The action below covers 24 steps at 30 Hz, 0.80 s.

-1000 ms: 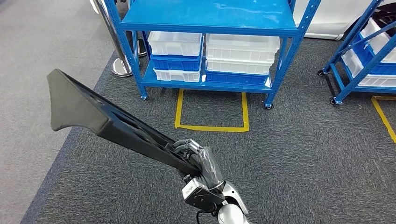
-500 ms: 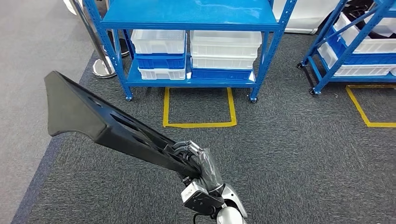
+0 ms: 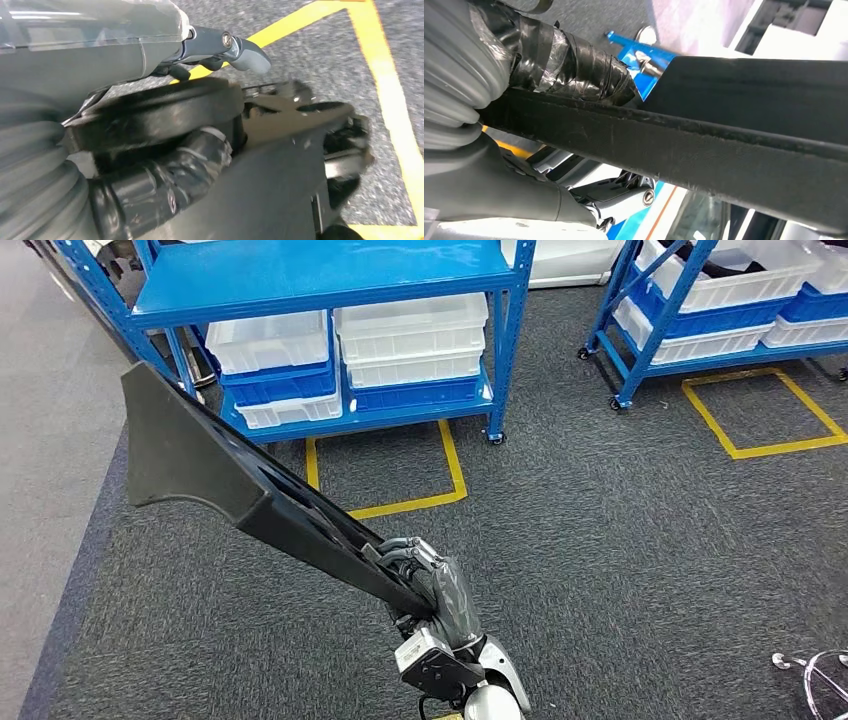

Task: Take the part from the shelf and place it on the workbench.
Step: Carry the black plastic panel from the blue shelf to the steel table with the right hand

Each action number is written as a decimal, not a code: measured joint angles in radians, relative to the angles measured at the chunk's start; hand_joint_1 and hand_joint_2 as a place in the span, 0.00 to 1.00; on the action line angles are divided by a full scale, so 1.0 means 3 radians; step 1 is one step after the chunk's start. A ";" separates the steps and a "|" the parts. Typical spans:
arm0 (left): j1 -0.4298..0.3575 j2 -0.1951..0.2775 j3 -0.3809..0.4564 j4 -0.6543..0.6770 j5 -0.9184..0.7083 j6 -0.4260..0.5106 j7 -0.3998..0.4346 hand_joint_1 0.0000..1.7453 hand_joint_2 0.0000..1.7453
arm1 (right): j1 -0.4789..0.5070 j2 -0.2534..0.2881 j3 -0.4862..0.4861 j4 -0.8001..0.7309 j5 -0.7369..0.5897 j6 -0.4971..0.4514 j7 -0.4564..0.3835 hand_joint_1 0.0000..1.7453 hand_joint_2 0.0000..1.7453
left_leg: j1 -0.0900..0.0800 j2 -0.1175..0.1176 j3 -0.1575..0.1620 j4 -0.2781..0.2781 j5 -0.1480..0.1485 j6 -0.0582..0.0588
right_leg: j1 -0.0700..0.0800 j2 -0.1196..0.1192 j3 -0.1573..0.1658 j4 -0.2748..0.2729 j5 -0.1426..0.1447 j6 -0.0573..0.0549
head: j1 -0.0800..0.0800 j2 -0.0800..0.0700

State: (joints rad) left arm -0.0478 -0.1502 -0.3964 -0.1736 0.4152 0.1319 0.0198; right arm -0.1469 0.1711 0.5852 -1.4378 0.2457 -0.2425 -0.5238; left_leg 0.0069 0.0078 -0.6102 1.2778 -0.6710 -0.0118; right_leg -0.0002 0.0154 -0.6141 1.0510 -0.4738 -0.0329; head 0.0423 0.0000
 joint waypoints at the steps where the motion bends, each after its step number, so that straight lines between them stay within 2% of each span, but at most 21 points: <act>1: -0.0007 0.0002 0.0000 0.0000 -0.0003 0.0000 -0.0001 0.00 1.00 | 0.0006 -0.0001 0.0000 0.0000 0.0000 0.0000 0.0000 0.96 1.00 | -0.0001 -0.0006 -0.0013 0.0031 0.0039 0.0006 | 0.0006 0.0043 0.0001 0.0004 0.0001 -0.0001 | 0.0000 0.0000; 2: -0.0010 0.0002 0.0000 0.0000 -0.0009 0.0000 0.0001 0.00 1.00 | 0.0009 -0.0001 0.0000 -0.0002 0.0000 0.0000 0.0000 0.96 1.00 | -0.0002 -0.0015 0.0028 -0.0066 0.0139 0.0016 | 0.0010 0.0088 0.0003 0.0009 0.0001 -0.0001 | 0.0000 0.0000; 3: -0.0008 0.0002 -0.0001 0.0000 -0.0018 0.0001 0.0007 0.00 1.00 | 0.0012 -0.0002 0.0000 -0.0008 -0.0001 0.0000 0.0000 0.96 1.00 | -0.0002 -0.0042 0.0110 -0.0260 0.0275 0.0032 | 0.0013 0.0133 0.0006 0.0014 0.0002 0.0000 | 0.0001 0.0000; 5: 0.0005 0.0002 -0.0004 0.0001 -0.0037 0.0006 0.0022 0.00 1.00 | 0.0014 -0.0002 0.0000 -0.0025 -0.0001 0.0000 0.0000 0.96 1.00 | -0.0001 -0.0173 0.0258 -0.0631 0.0452 0.0061 | 0.0017 0.0214 -0.0003 0.0024 0.0012 0.0015 | 0.0001 0.0000; 6: 0.0008 0.0002 -0.0006 0.0002 -0.0047 0.0009 0.0030 0.00 1.00 | 0.0016 -0.0003 0.0000 -0.0038 -0.0002 -0.0001 -0.0001 0.96 1.00 | -0.0002 -0.0227 0.0302 -0.0746 0.0478 0.0070 | 0.0013 0.0247 -0.0019 0.0028 0.0023 0.0032 | 0.0001 0.0000; 7: 0.0006 0.0001 -0.0009 0.0003 -0.0057 0.0012 0.0038 0.00 1.00 | 0.0020 -0.0006 0.0000 -0.0053 -0.0002 -0.0005 -0.0001 0.96 1.00 | -0.0004 -0.0254 0.0315 -0.0793 0.0465 0.0075 | 0.0008 0.0277 -0.0042 0.0029 0.0040 0.0054 | 0.0001 0.0000; 9: -0.0012 -0.0006 -0.0019 0.0003 -0.0087 0.0014 0.0053 0.00 1.00 | 0.0046 -0.0025 -0.0002 -0.0104 -0.0002 -0.0015 -0.0001 0.96 1.00 | 0.0002 -0.0201 0.0328 -0.0856 0.0473 0.0093 | 0.0003 0.0320 -0.0084 0.0030 0.0067 0.0097 | 0.0000 0.0000; 11: -0.0023 -0.0019 -0.0033 0.0003 -0.0111 0.0019 0.0068 0.00 1.00 | 0.0077 -0.0054 -0.0005 -0.0169 -0.0003 -0.0022 -0.0002 0.96 1.00 | 0.0022 -0.0124 0.0338 -0.0906 0.0503 0.0131 | 0.0015 0.0222 -0.0143 0.0133 -0.0005 0.0135 | 0.0017 0.0000; 13: -0.0021 -0.0026 -0.0050 0.0003 -0.0126 0.0029 0.0080 0.00 1.00 | 0.0097 -0.0071 -0.0006 -0.0215 -0.0010 -0.0016 -0.0001 0.96 1.00 | 0.0028 -0.0035 0.0344 -0.0930 0.0517 0.0154 | 0.0011 0.0054 -0.0290 0.0465 -0.0199 0.0175 | 0.0035 0.0000; 14: -0.0021 -0.0027 -0.0058 0.0003 -0.0132 0.0034 0.0084 0.00 1.00 | 0.0108 -0.0077 -0.0007 -0.0228 -0.0017 -0.0010 0.0001 0.96 1.00 | 0.0026 0.0014 0.0342 -0.0928 0.0516 0.0156 | -0.0002 0.0009 -0.0381 0.0671 -0.0292 0.0195 | 0.0037 0.0000; 15: -0.0021 -0.0028 -0.0064 0.0003 -0.0138 0.0041 0.0087 0.00 1.00 | 0.0123 -0.0083 -0.0007 -0.0238 -0.0024 -0.0004 0.0003 0.96 1.00 | 0.0024 0.0062 0.0340 -0.0926 0.0514 0.0157 | -0.0017 -0.0017 -0.0448 0.0829 -0.0345 0.0211 | 0.0037 0.0000; 16: -0.0023 -0.0028 -0.0070 0.0003 -0.0143 0.0049 0.0090 0.00 1.00 | 0.0138 -0.0090 -0.0007 -0.0246 -0.0029 -0.0002 0.0004 0.96 1.00 | 0.0024 0.0107 0.0341 -0.0924 0.0511 0.0156 | -0.0030 -0.0031 -0.0462 0.0881 -0.0339 0.0223 | 0.0037 0.0000; 17: -0.0027 -0.0029 -0.0075 0.0003 -0.0146 0.0057 0.0092 0.00 1.00 | 0.0150 -0.0098 -0.0008 -0.0253 -0.0031 -0.0001 0.0005 0.96 1.00 | 0.0024 0.0149 0.0343 -0.0921 0.0507 0.0152 | -0.0041 -0.0048 -0.0410 0.0803 -0.0273 0.0231 | 0.0037 0.0000; 18: -0.0031 -0.0030 -0.0080 0.0003 -0.0149 0.0063 0.0095 0.00 1.00 | 0.0158 -0.0103 -0.0008 -0.0263 -0.0033 0.0001 0.0006 0.96 1.00 | 0.0024 0.0186 0.0348 -0.0917 0.0499 0.0146 | -0.0048 -0.0078 -0.0298 0.0610 -0.0165 0.0234 | 0.0037 0.0000; 19: -0.0035 -0.0031 -0.0085 0.0003 -0.0150 0.0066 0.0100 0.00 1.00 | 0.0162 -0.0107 -0.0008 -0.0275 -0.0033 0.0004 0.0007 0.96 1.00 | 0.0021 0.0218 0.0354 -0.0913 0.0490 0.0136 | -0.0046 -0.0142 -0.0168 0.0375 -0.0080 0.0229 | 0.0037 0.0000; 20: -0.0037 -0.0031 -0.0089 0.0003 -0.0152 0.0070 0.0110 0.00 1.00 | 0.0163 -0.0108 -0.0008 -0.0291 -0.0033 0.0008 0.0008 0.96 1.00 | 0.0012 0.0245 0.0357 -0.0903 0.0478 0.0122 | -0.0032 -0.0208 -0.0058 0.0172 -0.0021 0.0211 | 0.0037 0.0000; 21: -0.0038 -0.0031 -0.0091 0.0003 -0.0153 0.0073 0.0123 0.00 1.00 | 0.0163 -0.0108 -0.0008 -0.0307 -0.0035 0.0011 0.0008 0.96 1.00 | 0.0002 0.0270 0.0360 -0.0898 0.0469 0.0107 | -0.0017 -0.0256 0.0006 0.0046 0.0002 0.0189 | 0.0035 0.0000; 22: -0.0039 -0.0031 -0.0091 0.0003 -0.0153 0.0077 0.0136 0.00 1.00 | 0.0164 -0.0109 -0.0008 -0.0319 -0.0037 0.0016 0.0008 0.96 1.00 | -0.0009 0.0294 0.0363 -0.0896 0.0463 0.0094 | -0.0001 -0.0280 0.0026 -0.0004 -0.0006 0.0165 | 0.0033 0.0000; 24: -0.0048 -0.0030 -0.0092 0.0003 -0.0153 0.0082 0.0152 0.00 1.00 | 0.0169 -0.0112 -0.0008 -0.0335 -0.0041 0.0023 0.0009 0.96 1.00 | -0.0016 0.0346 0.0370 -0.0901 0.0449 0.0067 | 0.0003 -0.0221 0.0020 -0.0017 0.0003 0.0118 | 0.0032 0.0000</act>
State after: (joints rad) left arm -0.0622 -0.1593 -0.4238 -0.1728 0.3694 0.1564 0.0654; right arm -0.0962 0.1374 0.5828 -1.5382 0.2335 -0.2357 -0.5211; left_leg 0.0020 0.1117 -0.4992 1.0076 -0.5361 0.0084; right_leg 0.0007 -0.0509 -0.6080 1.0460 -0.4731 0.0026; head 0.0518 0.0000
